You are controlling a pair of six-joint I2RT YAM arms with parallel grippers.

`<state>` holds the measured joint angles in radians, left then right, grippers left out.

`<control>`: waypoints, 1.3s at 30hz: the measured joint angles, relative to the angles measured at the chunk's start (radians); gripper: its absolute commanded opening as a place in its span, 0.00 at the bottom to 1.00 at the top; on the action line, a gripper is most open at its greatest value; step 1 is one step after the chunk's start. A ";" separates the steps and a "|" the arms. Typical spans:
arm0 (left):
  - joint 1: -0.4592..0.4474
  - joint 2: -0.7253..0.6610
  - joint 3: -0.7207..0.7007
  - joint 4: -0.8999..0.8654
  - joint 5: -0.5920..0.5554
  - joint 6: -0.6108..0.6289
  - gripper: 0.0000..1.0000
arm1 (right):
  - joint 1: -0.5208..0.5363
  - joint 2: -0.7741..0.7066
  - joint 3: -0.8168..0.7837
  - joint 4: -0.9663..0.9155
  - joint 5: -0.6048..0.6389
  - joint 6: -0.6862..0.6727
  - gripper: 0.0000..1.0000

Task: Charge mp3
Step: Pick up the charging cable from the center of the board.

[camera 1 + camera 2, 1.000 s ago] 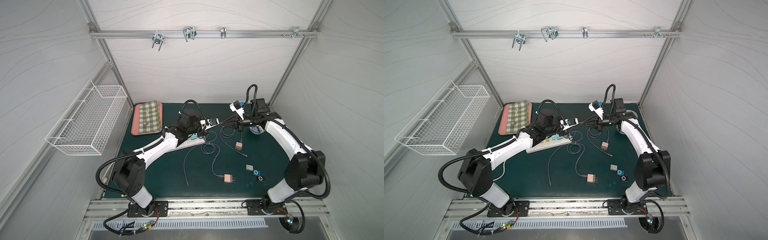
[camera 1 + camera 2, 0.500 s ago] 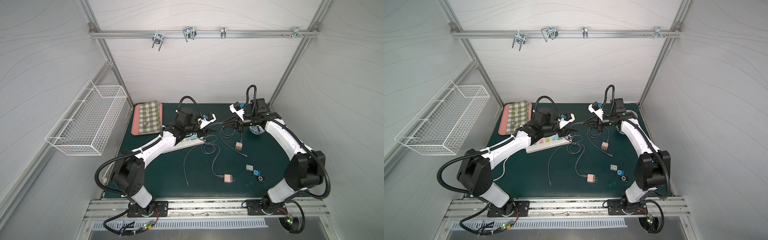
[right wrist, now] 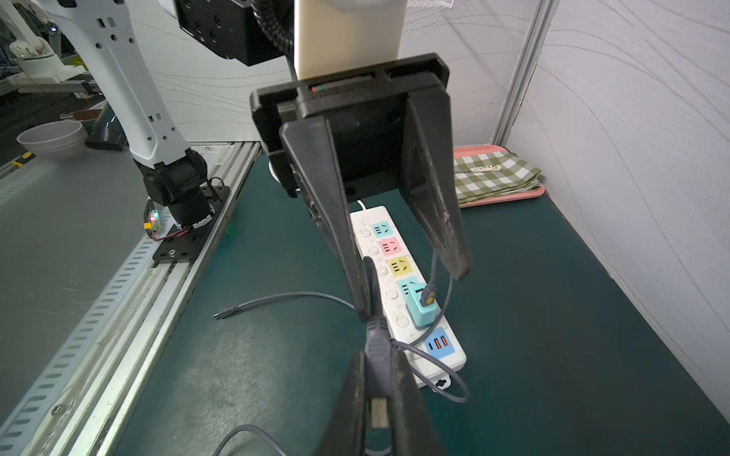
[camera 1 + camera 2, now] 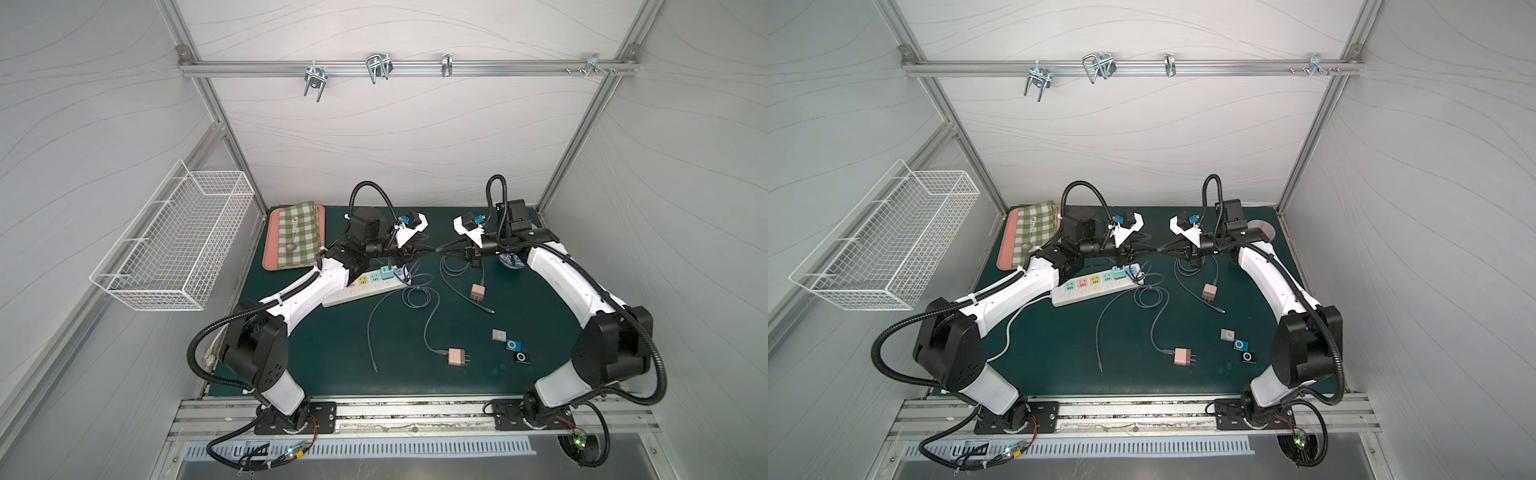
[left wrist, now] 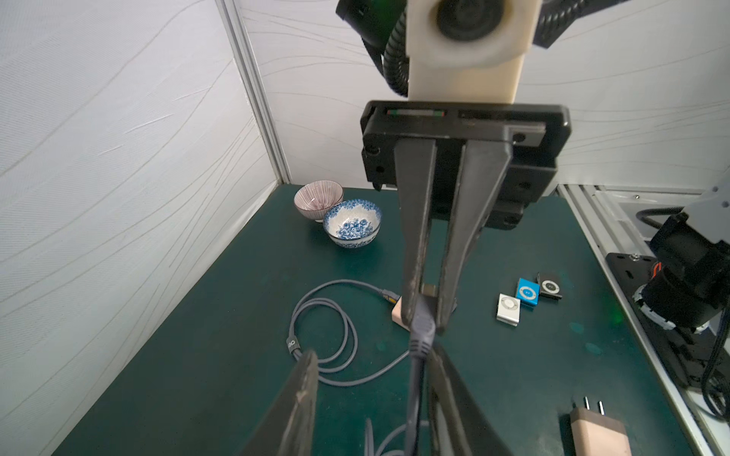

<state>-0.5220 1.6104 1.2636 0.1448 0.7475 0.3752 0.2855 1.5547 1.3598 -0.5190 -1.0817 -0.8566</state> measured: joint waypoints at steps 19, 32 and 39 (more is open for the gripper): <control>-0.011 0.002 0.000 0.010 0.037 0.034 0.30 | 0.007 -0.020 -0.020 0.040 0.016 -0.007 0.00; -0.026 0.017 0.000 -0.034 0.054 0.073 0.21 | 0.007 -0.021 -0.021 0.056 0.023 -0.006 0.00; -0.031 0.018 0.000 -0.026 0.057 0.071 0.09 | 0.007 -0.024 -0.025 0.059 0.021 -0.006 0.00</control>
<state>-0.5526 1.6287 1.2636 0.1188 0.8047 0.4461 0.2924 1.5303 1.3350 -0.4599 -1.0603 -0.8631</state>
